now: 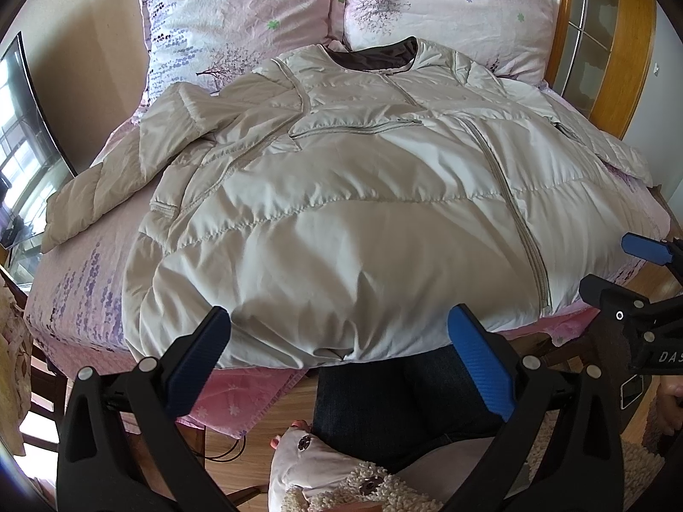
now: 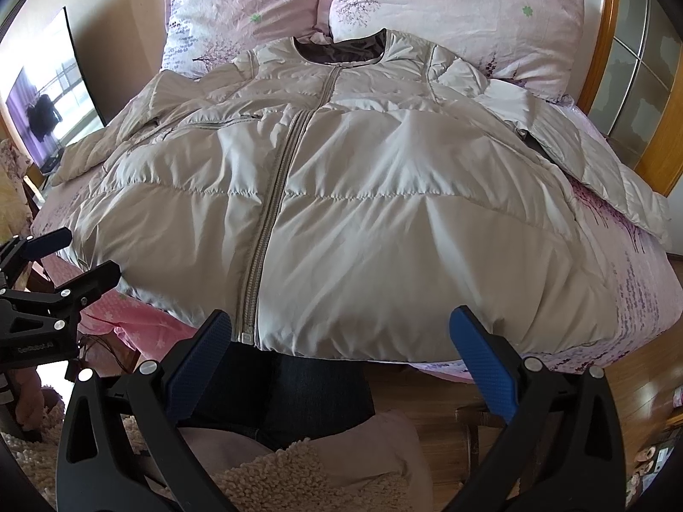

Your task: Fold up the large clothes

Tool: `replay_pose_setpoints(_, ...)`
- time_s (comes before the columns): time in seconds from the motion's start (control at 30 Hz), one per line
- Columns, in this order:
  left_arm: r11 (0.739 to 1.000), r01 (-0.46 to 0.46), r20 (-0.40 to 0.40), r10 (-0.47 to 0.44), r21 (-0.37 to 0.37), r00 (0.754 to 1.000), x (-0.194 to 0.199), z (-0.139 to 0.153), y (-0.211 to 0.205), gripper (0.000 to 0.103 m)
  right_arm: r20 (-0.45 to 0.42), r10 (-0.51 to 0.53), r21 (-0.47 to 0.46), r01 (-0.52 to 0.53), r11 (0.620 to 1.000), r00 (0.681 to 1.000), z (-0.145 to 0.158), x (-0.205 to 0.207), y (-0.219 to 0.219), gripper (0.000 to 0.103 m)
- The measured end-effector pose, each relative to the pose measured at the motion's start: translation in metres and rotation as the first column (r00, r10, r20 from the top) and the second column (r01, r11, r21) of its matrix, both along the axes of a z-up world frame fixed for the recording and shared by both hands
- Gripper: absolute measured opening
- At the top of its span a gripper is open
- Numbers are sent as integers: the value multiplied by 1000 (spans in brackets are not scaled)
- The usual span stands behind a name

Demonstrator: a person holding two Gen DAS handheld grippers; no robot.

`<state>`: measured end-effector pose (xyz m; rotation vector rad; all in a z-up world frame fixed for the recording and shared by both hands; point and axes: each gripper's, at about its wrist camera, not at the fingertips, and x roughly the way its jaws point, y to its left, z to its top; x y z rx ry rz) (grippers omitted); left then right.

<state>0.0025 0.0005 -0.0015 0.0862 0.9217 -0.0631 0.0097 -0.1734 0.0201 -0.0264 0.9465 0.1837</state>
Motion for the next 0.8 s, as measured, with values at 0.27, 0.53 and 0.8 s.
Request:
replay_pose_setpoints(0.27,999,34,4,-33,-43,999,5,1,3,101,4,-26,52,25,998,1000,3,13,-13,102)
replay_pose_setpoints(0.53,985,-28,37,35,-171,999,27,12,35,101,22,-215,247,203,947,976,15,51,-82,102)
replay_pose_setpoints(0.8,949,-106,162,159,-297,974,56,30,88,101,-84,-548,532,503,682,832,8,91,-219,87)
